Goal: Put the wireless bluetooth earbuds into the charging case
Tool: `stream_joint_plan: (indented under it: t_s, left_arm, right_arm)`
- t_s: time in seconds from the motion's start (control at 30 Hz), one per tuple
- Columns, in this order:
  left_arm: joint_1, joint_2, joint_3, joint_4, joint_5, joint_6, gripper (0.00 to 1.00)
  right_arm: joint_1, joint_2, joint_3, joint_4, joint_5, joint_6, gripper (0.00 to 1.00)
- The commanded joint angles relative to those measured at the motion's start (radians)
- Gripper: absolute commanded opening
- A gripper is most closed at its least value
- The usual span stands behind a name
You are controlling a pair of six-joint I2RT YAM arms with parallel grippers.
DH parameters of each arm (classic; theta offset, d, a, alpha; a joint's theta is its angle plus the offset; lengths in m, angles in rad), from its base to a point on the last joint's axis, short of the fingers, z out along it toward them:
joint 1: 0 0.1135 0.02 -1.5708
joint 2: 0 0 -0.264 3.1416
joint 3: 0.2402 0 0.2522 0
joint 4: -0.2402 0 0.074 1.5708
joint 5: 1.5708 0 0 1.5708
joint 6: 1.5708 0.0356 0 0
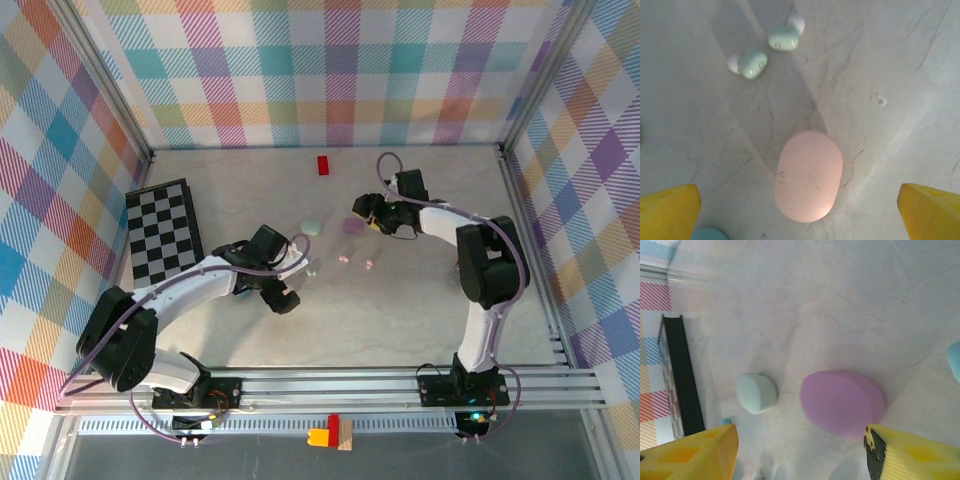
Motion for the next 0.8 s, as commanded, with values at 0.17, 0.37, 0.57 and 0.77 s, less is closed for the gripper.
stream_joint_plan:
  t_s: [0.17, 0.37, 0.57, 0.77]
  left_arm:
    - [-0.014, 0.136, 0.069, -0.107, -0.031, 0.021, 0.94]
    - [-0.016, 0.204, 0.077, -0.112, 0.013, 0.016, 0.83]
    - [-0.016, 0.194, 0.056, -0.063, 0.027, 0.007, 0.61]
    - [-0.015, 0.174, 0.04, -0.025, 0.04, 0.003, 0.42]
  right_arm:
    - [-0.003, -0.17, -0.11, -0.055, 0.023, -0.052, 0.68]
    - [-0.003, -0.22, -0.134, -0.079, 0.046, -0.07, 0.69]
    - [-0.005, -0.234, -0.142, -0.064, 0.025, -0.056, 0.69]
    - [-0.004, -0.253, -0.162, -0.072, 0.019, -0.059, 0.69]
